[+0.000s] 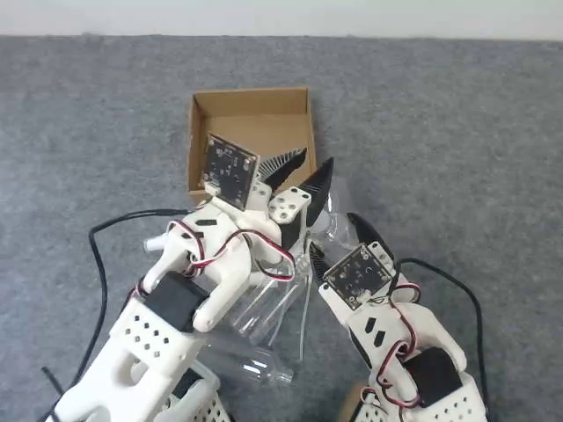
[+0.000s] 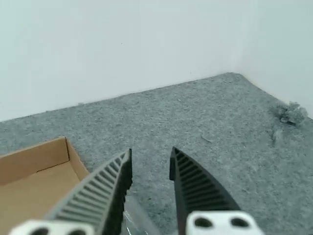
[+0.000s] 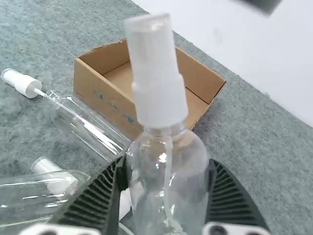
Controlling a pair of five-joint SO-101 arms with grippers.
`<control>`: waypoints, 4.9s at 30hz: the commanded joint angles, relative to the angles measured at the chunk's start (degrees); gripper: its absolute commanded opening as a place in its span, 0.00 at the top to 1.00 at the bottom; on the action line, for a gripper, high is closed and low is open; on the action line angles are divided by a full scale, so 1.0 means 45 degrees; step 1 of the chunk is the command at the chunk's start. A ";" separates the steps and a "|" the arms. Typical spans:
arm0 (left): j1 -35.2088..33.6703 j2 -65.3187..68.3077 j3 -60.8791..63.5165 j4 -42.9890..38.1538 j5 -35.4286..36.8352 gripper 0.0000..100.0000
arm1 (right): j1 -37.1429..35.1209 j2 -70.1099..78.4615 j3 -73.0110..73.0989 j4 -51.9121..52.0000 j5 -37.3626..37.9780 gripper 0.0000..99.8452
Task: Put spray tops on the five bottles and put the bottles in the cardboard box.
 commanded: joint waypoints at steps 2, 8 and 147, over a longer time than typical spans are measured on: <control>-0.0274 -0.0430 -0.1631 0.0801 -0.0078 0.88 | -0.0049 -0.0225 -0.0899 0.0068 -0.0606 0.87; -0.1895 -0.0430 -0.2237 0.1895 -0.0078 0.88 | -0.0029 -0.0225 -0.0899 0.0068 -0.0723 0.87; 0.0156 -0.5118 0.4015 0.0625 -0.2911 0.89 | -0.0264 -0.0225 -0.0215 -0.1514 -0.3829 0.95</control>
